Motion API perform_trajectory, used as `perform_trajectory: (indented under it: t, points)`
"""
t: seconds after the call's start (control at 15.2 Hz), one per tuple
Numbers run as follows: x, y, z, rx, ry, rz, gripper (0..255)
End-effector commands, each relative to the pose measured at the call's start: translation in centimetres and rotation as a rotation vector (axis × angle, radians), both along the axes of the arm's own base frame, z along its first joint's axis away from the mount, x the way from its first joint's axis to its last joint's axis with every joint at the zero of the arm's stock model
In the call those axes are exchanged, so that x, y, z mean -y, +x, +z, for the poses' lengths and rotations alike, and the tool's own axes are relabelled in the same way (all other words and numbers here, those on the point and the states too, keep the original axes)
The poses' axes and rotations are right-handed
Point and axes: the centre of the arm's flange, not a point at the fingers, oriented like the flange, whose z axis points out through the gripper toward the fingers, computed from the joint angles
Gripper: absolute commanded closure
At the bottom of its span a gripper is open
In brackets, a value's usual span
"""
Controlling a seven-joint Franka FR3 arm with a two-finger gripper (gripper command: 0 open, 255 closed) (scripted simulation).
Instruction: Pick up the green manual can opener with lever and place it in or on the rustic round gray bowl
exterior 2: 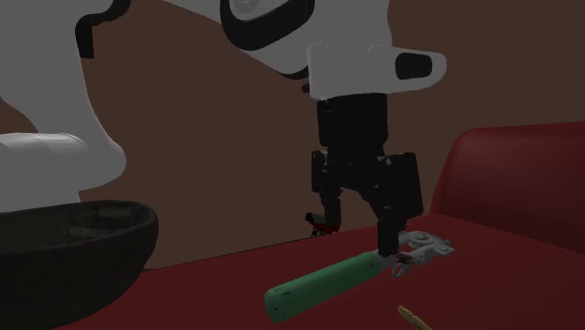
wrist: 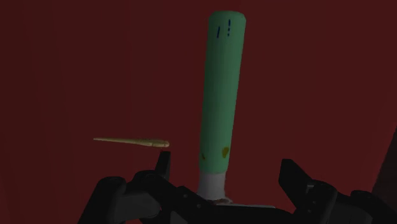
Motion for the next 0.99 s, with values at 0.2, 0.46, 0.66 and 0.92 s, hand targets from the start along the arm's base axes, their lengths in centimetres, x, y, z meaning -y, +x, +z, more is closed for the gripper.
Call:
perform_trajectory:
  t: [0.2,0.46,0.66,0.92]
  points:
    - [0.1,0.8,-2.8,-0.001,0.001,0.01,0]
    - [0.0,0.9,-4.2,-0.001,0.001,0.01,0]
    - [0.0,0.9,-4.2,-0.001,0.001,0.01,0]
    - [0.0,0.9,-4.2,-0.001,0.001,0.01,255]
